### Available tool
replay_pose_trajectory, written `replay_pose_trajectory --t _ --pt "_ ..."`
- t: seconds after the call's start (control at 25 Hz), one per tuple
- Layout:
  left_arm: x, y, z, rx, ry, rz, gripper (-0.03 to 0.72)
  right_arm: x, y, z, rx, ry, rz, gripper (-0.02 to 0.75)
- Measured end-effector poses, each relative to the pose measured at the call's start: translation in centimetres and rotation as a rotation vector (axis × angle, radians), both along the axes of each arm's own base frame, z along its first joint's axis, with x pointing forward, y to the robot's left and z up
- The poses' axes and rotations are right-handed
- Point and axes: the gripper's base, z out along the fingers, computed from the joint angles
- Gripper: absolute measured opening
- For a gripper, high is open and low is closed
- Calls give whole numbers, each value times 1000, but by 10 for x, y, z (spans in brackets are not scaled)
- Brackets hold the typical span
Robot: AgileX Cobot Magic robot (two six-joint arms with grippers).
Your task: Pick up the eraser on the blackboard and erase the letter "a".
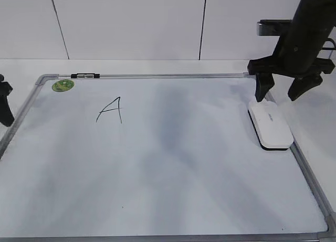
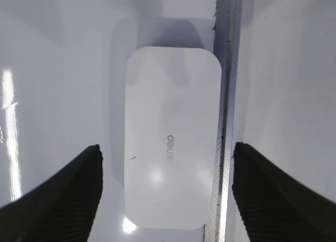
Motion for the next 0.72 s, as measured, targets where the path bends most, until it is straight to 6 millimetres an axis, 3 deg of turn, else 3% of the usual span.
replay_pose_trajectory --t 0.12,0.32,0.52,0.72 --pt "8 1 16 -3 -17 2 430 -2 0 0 -6 19 13 592" --pt "6 1 60 16 -75 18 464 -11 -2 15 -12 29 44 592" --pt "-16 0 119 48 -199 34 468 -24 -4 50 -4 -53 60 592" --pt "-56 -6 187 70 -369 58 468 -47 -7 96 7 -168 69 592"
